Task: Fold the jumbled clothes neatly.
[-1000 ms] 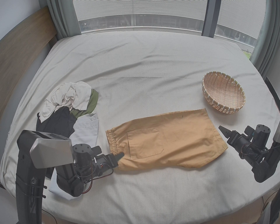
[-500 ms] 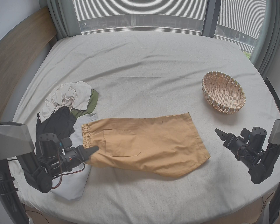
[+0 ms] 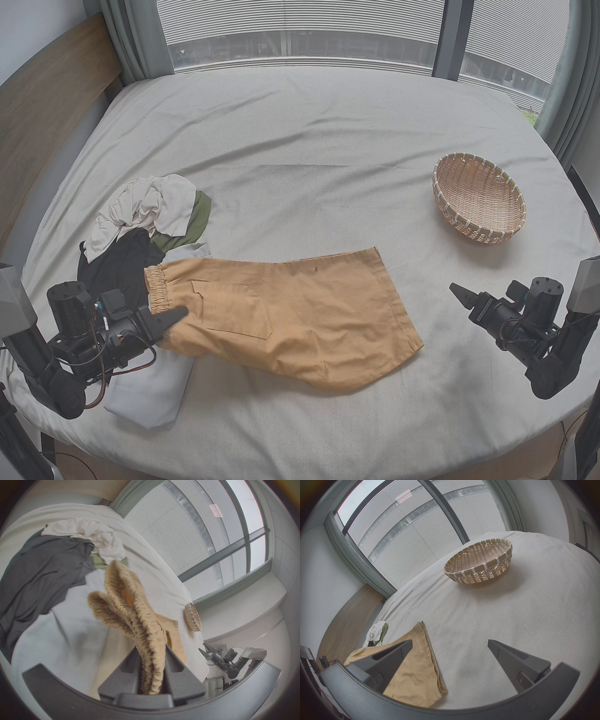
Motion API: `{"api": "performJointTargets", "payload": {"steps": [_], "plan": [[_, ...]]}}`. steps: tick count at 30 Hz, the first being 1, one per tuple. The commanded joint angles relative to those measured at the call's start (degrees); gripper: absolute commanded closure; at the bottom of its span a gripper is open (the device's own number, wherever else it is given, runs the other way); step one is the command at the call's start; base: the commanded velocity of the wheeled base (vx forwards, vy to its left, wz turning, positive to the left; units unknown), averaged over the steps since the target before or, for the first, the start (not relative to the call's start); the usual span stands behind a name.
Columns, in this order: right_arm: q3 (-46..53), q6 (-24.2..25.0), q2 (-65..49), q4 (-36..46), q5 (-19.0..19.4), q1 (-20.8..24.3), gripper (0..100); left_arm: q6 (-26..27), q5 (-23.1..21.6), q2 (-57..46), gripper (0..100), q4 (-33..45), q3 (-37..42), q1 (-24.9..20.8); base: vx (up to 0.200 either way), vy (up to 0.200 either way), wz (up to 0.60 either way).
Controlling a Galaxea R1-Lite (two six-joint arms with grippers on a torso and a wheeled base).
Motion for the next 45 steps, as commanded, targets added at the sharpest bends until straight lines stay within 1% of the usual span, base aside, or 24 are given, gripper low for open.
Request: {"api": "performJointTargets", "payload": {"steps": [1, 4, 7, 8, 10, 12, 14, 16, 20, 25, 30, 35, 38, 39, 43, 45], "plan": [[0.01, 0.41, 0.3, 0.01, -0.1, 1.24, 0, 1.36, 0.15, 1.48, 100, -0.41, -3.0, -7.07, 0.0, 0.0, 0.0], [0.1, 0.67, 0.03, 0.01, -0.45, 2.91, 0, 2.24, 0.06, 3.59, 100, -0.41, -6.17, -10.85, 0.0, 0.0, 0.0], [0.19, 1.2, 0.03, 0.01, -1.07, 3.79, 0, 2.33, 0.06, 5.0, 100, -0.58, -8.45, -13.58, 0.0, 0.0, 0.0], [0.1, 1.46, 0.03, 0.01, -1.68, 4.41, 0, 2.24, 0.06, 5.7, 100, -0.85, -10.21, -15.51, 0.0, 0.0, 0.0], [-0.16, 1.55, -0.06, 0.01, -1.94, 4.67, 0, 2.24, -0.03, 6.23, 100, -0.93, -11.88, -17.62, 0.0, 0.0, 0.0], [-0.42, 1.46, -0.23, 0.01, -1.94, 4.76, 0, 2.15, -0.12, 6.67, 100, -0.85, -12.85, -18.67, 0.0, 0.0, 0.0], [-0.6, 1.55, -1.11, 0.01, -1.94, 5.37, 0, 2.06, 0.15, 8.6, 100, -0.85, -16.01, -21.49, 0.0, 0.0, 0.0], [-0.6, 1.99, -1.81, 0.01, -2.12, 6.43, 0, 1.98, 0.24, 10.36, 100, -0.49, -19.0, -22.8, 0.0, 0.0, 0.0], [-0.6, 3.04, -2.34, 0.01, -2.12, 6.78, 0, 1.89, 0.24, 14.23, 100, 0.12, -23.83, -24.83, 0.0, 0.0, 0.0], [-0.78, 3.22, -2.34, 0.01, -2.03, 6.69, 0, 1.71, 0.5, 20.03, 100, 0.74, -28.84, -25.88, 0.0, 0.0, 0.0], [-1.13, 3.22, -2.16, 0.01, -2.03, 6.78, 0, 1.45, 0.76, 22.58, 100, 5.31, -33.94, -26.32, 0.0, 0.0, 0.0], [-1.39, 3.39, -2.08, 0.01, -2.03, 6.87, 0, 1.45, 0.85, 23.89, 100, 5.92, -36.05, -26.58, 0.0, 0.0, 0.0], [-1.39, 4.36, -2.08, 0.01, -2.03, 6.78, 0, 1.45, 1.64, 24.77, 100, 6.45, -37.63, -26.58, 0.0, 0.0, 0.0], [-1.3, 4.89, -2.08, 0.01, -2.12, 6.78, 0, 1.45, 1.99, 25.12, 0, 6.45, -38.07, -26.41, 0.0, 0.0, 0.0], [-1.13, 4.98, -1.99, 0.01, -2.03, 6.6, 0, 1.45, 2.26, 25.04, 0, 6.19, -38.25, -26.5, 0.0, 0.0, 0.0], [-1.04, 4.89, -1.99, 0.01, -2.12, 6.52, 0, 1.45, 3.31, 24.77, 0, 6.45, -38.42, -26.58, 0.0, 0.0, 0.0]]}}
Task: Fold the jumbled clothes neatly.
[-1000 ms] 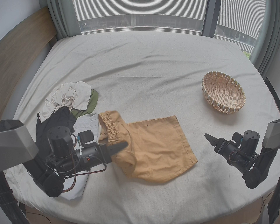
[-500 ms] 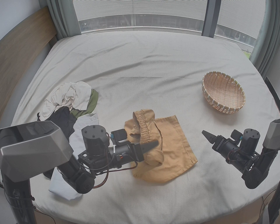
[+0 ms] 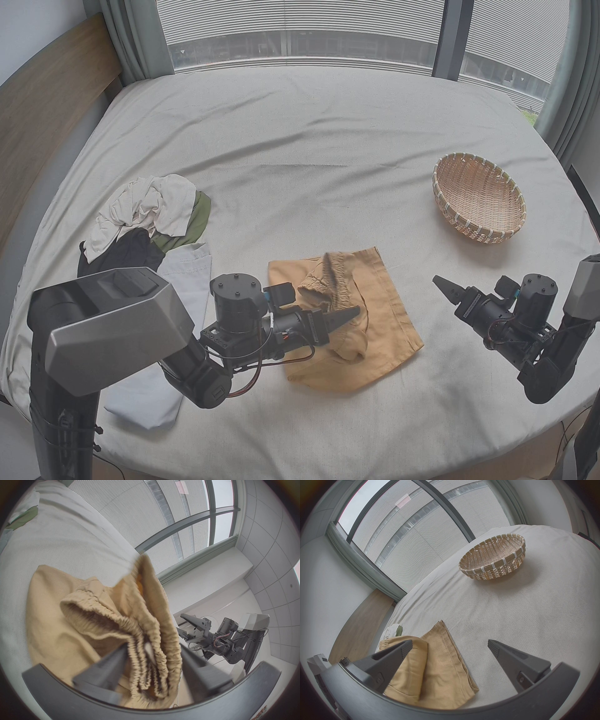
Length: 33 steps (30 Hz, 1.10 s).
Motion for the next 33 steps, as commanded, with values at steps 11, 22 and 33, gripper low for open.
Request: {"api": "performJointTargets", "payload": {"steps": [11, 22, 33], "plan": [[0.23, 0.84, 3.34, -0.03, 0.06, -0.02, 0, 0.5, 3.24, -4.83, 0, -0.52, 6.72, 1.2, 0.0, 0.0, 0.0], [0.14, 3.48, 7.38, 0.06, 0.59, 1.39, 0, 0.77, 3.06, -19.42, 0, -3.07, 25.7, 8.14, 0.0, 0.0, 0.0], [-2.05, 5.15, 10.98, 0.06, 1.21, 4.47, 0, 1.82, 2.53, -24.08, 0, -14.67, 43.54, 15.62, 0.0, 0.0, 0.0]]}}
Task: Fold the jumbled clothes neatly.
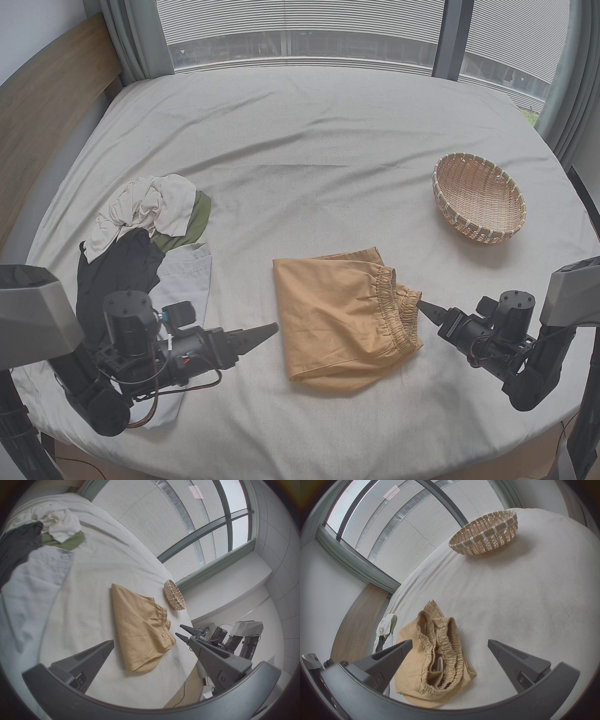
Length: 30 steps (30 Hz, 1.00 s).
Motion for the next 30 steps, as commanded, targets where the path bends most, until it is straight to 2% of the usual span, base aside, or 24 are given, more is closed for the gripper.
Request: {"api": "performJointTargets", "payload": {"steps": [1, 6, 19, 30], "plan": [[-1.2, 1.39, 3.02, -0.01, 0.17, 2.37, 0, 0.26, -0.07, -3.0, 0, -6.65, 7.84, 4.71, 0.0, 0.0, 0.0], [-1.99, 1.92, 4.69, -0.01, 0.17, 4.48, 0, 0.44, -0.07, -3.0, 0, -6.82, 8.72, 6.03, 0.0, 0.0, 0.0], [-4.37, 1.83, 9.79, -0.01, -0.36, 7.73, 0, 0.61, 0.37, -2.48, 0, -6.82, 10.3, 6.03, 0.0, 0.0, 0.0], [-6.65, 1.92, 10.67, 0.16, -0.44, 8.61, 0, 0.52, 0.46, -1.86, 0, -6.91, 10.39, 6.03, 0.0, 0.0, 0.0]]}}
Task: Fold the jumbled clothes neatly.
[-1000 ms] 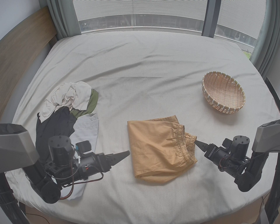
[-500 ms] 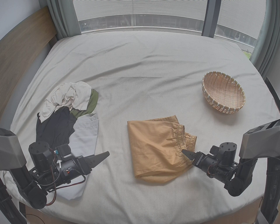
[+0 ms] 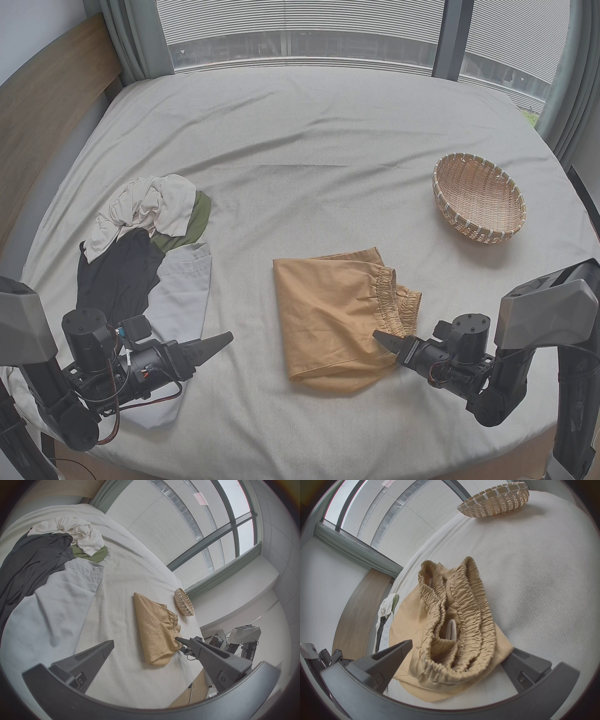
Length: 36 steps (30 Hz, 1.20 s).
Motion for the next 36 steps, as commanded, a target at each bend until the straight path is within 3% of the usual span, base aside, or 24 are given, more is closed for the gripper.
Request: {"api": "performJointTargets", "payload": {"steps": [1, 2, 3, 16, 25, 36], "plan": [[-1.1, 0.09, 0.75, -0.01, -0.12, -0.02, 0, -0.07, -0.01, 0.3, 0, -0.03, 0.16, 0.0, 0.0, 0.0, 0.0], [-1.37, 0.09, 1.1, -0.01, -0.21, -0.02, 0, -0.07, -0.01, 0.3, 0, -0.03, 0.25, 0.09, 0.0, 0.0, 0.0], [-1.37, 0.09, 1.1, -0.01, -0.21, -0.02, 100, -0.07, -0.01, 0.3, 0, -0.03, 0.25, 0.09, 0.0, 0.0, 0.0], [0.39, 0.44, -4.61, 0.08, 0.41, 2.08, 100, -0.25, -0.01, 2.06, 0, -0.12, 0.69, 0.53, 0.0, 0.0, 0.0], [2.59, 0.44, -21.75, 0.78, 3.92, 6.66, 100, 0.01, 1.4, 0.56, 0, -0.21, 1.04, 0.88, 0.0, 0.0, 0.0], [-3.12, 0.0, -29.57, 1.57, 6.3, 5.34, 100, -0.07, 1.4, -1.55, 0, -0.21, 1.13, -0.35, 0.0, 0.0, 0.0]]}}
